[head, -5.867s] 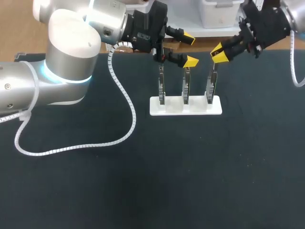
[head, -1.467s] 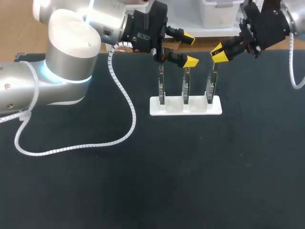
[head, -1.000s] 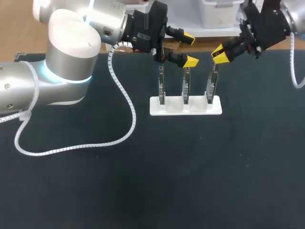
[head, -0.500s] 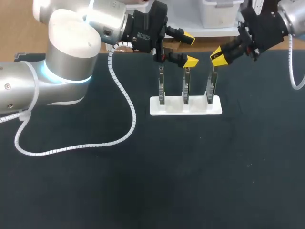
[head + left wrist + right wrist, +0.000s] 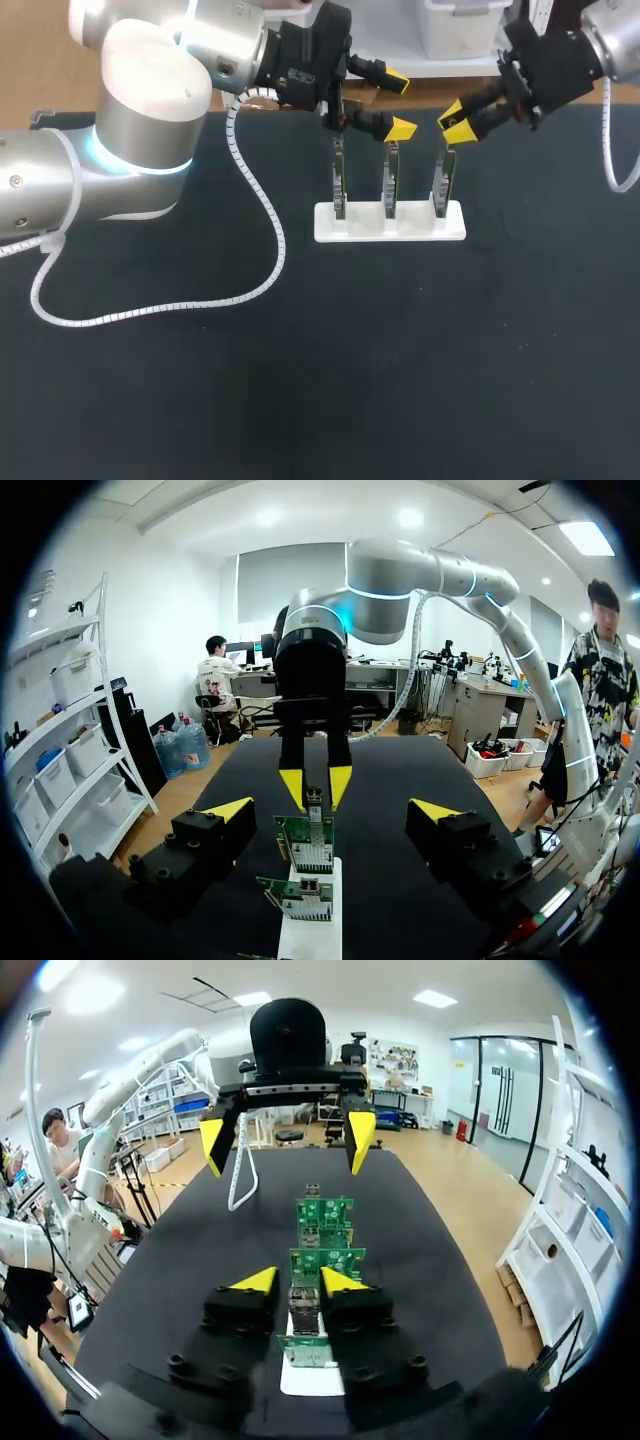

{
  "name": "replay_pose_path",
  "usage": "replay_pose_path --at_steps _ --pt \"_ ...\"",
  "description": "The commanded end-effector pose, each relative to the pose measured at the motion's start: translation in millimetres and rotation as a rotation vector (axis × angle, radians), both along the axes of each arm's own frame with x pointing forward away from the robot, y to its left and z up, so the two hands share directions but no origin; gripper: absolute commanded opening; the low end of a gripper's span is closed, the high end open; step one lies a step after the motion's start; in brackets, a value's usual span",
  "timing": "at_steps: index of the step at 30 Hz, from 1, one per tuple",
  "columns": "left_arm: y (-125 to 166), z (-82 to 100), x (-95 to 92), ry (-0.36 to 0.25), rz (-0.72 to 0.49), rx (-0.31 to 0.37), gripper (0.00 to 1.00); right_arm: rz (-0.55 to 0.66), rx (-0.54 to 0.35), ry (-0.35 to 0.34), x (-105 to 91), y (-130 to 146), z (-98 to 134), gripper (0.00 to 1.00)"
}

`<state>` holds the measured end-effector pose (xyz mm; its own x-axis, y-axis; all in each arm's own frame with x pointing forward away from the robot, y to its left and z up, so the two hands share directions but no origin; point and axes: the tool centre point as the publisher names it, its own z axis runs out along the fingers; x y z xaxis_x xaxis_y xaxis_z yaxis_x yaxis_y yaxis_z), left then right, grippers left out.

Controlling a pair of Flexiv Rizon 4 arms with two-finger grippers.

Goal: Pick up the optical module with the left hand, and insert it into the network port with the right hand.

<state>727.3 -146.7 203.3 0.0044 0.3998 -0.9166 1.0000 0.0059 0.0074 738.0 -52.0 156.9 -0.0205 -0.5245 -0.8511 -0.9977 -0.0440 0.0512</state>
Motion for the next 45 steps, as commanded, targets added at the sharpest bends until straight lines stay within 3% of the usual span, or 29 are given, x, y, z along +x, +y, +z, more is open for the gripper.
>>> replay_pose_path --at_steps 1,12,13,14,15,33,45 --pt "0 0.2 -0.9 0.0 0.004 0.002 1.0 -0.004 0.0 0.005 2.6 -1 3 1.0" --pt "0 0.2 -0.9 0.0 0.004 0.002 1.0 -0.015 0.026 -0.003 11.5 -1 18 1.0" --pt "0 0.2 -0.9 0.0 0.004 0.002 1.0 -0.014 0.025 -0.003 11.9 -1 18 0.87" --pt "0 0.2 -0.9 0.0 0.004 0.002 1.0 -0.013 0.025 -0.003 12.3 -1 18 0.39" --pt "0 0.2 -0.9 0.0 0.004 0.002 1.0 -0.012 0.022 -0.005 12.0 -1 19 0.0" --pt "0 0.2 -0.9 0.0 0.004 0.002 1.0 -0.012 0.022 -0.005 12.0 -1 19 0.0" --pt "0 0.2 -0.9 0.0 0.004 0.002 1.0 -0.031 0.006 0.04 9.5 -2 -4 0.0"
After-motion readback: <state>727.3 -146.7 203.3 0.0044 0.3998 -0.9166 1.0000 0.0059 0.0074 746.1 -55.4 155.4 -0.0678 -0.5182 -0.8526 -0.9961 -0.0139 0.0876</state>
